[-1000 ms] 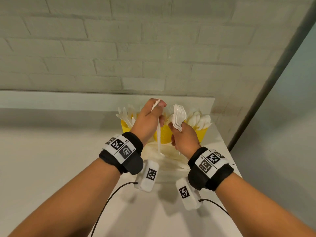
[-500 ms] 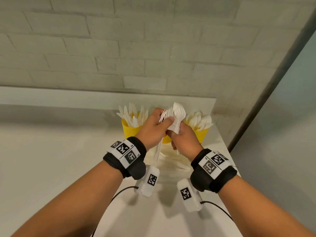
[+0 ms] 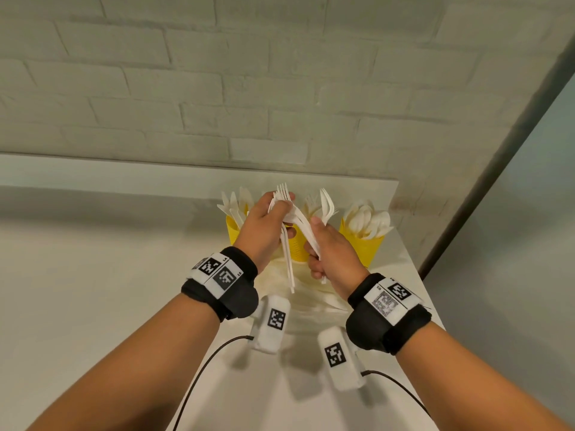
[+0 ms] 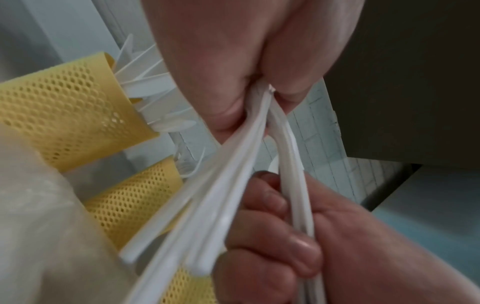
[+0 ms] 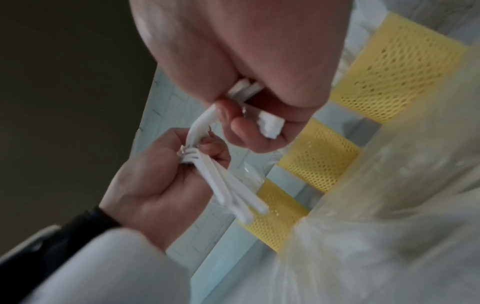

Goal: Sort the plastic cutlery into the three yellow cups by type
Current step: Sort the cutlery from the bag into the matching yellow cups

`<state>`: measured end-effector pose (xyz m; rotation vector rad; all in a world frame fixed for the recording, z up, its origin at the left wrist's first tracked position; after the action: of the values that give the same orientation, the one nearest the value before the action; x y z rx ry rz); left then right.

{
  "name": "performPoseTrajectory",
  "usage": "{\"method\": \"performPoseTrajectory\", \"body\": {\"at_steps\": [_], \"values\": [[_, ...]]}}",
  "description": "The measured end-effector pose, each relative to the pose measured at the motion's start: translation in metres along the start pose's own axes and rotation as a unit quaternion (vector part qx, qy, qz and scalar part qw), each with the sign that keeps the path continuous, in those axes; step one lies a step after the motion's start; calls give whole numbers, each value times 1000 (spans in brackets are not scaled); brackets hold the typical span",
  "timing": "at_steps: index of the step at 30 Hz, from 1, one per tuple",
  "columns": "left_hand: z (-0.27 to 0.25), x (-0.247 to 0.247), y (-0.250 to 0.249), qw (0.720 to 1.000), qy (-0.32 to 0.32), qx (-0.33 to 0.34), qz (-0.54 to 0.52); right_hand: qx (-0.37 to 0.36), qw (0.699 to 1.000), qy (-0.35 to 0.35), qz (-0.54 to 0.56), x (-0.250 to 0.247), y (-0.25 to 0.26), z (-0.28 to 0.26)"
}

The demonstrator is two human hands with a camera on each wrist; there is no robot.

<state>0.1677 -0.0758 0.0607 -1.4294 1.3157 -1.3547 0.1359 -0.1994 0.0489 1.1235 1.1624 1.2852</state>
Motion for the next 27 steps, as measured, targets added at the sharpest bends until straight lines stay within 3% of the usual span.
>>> {"method": "performPoseTrajectory", "body": {"at_steps": [3,11,16,19,22,27], "values": [[0,5,-3,999,-6,-1,-51,-9,1000,9,-12,6,-3,2],[3,8,-7,998,-28,52,-38,-17,998,18,-64,7,-6,3],[8,0,-8,997,-34,65,3,-72,981,-44,-176,-10,-8,8],[5,4,0,997,-27,48,50,-92,968,-51,-226,-11,-2,8],[4,11,8,997,-21,36,63,-68,979,-54,-183,-7,-2,8],[8,20,10,998,-10,23,56,-127,965,-21,-229,-3,-3,7]]}}
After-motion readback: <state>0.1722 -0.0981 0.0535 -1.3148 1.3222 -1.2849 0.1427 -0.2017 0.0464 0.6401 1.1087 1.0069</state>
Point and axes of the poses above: each hand's wrist, its own z-axis towards the middle knuckle, its own x-axis out of the palm, y = z × x, the point moved 1 cm from there along z, towards the middle knuckle, and after that the axes turned 13 degrees about -x, right-handed, at the moved point
